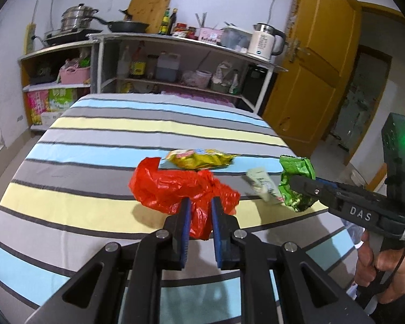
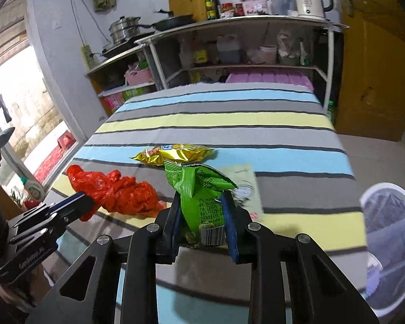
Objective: Collect trash
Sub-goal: 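Carry the red plastic bag and green packet over the wastebasket and open both grippers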
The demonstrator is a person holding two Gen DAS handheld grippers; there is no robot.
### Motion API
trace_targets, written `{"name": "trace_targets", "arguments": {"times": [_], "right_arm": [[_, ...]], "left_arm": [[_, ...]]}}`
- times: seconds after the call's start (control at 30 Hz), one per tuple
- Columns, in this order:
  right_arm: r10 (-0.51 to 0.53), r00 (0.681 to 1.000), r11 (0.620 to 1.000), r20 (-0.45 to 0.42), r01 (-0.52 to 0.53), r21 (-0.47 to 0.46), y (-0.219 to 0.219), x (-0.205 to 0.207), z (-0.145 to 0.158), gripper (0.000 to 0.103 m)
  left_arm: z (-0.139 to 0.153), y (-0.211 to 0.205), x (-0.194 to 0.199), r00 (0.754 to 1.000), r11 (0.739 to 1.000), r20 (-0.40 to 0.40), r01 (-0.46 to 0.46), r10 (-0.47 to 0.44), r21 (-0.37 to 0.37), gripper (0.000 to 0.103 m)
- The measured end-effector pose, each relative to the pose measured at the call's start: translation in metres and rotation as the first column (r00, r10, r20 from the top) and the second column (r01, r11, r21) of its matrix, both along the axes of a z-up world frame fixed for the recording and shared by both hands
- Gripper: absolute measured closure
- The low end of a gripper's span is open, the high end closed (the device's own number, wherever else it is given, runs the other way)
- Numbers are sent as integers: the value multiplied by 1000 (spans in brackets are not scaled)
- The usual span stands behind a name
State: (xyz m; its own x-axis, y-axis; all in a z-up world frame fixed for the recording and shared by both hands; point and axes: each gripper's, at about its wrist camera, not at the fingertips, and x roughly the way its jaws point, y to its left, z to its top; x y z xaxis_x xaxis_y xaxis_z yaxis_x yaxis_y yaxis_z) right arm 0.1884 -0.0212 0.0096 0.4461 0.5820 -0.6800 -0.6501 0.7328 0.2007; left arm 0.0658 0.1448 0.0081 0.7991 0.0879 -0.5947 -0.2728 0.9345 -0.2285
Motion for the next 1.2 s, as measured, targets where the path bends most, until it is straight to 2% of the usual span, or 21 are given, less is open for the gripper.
{"name": "trace_targets", "arguments": {"times": [0.33,0.57,0.83,1.2], "right_arm": [[-78,996,996,29,77,40,-58,-13,16,75],[-154,988,987,32,152,60,-100,-13,20,75],[-249,968,966,28,246,72,-151,-10,19,75],[-374,928,925,-5,373,78,-215,4,8,75]], "left_arm": [[28,-42,11,996,995,36,85,-86,44,90],[43,-78,32,984,983,48,171,-174,67,90],[51,-124,60,961,960,52,269,-273,78,90],[45,-179,99,929,928,25,367,-369,71,90]]}}
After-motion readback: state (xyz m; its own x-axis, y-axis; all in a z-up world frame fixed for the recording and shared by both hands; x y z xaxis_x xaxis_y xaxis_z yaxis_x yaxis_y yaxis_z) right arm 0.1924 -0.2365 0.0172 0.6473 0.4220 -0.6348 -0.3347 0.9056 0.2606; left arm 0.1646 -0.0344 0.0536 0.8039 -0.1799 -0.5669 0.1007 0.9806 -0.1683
